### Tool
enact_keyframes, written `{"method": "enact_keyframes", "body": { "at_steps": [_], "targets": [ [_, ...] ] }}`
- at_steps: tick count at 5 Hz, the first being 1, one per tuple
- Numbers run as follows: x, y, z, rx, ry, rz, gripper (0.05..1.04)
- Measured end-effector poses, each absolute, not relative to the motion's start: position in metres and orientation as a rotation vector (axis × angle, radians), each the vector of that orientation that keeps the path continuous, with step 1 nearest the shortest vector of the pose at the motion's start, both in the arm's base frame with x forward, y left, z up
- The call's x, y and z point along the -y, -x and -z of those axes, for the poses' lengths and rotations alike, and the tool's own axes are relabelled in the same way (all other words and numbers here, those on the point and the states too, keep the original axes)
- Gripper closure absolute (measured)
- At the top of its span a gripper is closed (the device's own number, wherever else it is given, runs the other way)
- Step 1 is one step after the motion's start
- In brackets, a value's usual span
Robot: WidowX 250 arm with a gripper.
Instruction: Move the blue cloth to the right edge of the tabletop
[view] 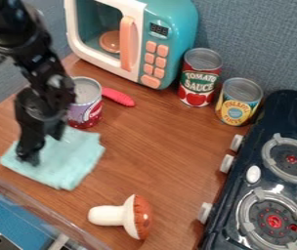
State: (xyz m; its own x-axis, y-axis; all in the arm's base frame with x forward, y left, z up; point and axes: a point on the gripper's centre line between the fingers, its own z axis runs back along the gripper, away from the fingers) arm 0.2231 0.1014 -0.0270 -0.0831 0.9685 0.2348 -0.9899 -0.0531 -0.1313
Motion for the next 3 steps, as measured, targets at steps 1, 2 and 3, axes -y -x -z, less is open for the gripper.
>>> {"method": "enact_keyframes", "body": {
  "at_steps": [1, 2, 3],
  "targets": [
    [-0.064, -0.229, 0.027, 0.25, -0.056, -1.558, 0.083],
    [-0.024, -0.246, 0.025, 0.234, -0.029, -1.497, 0.084],
    [0.006, -0.264, 0.021, 0.239, -0.016, -1.466, 0.084]
  ]
}}
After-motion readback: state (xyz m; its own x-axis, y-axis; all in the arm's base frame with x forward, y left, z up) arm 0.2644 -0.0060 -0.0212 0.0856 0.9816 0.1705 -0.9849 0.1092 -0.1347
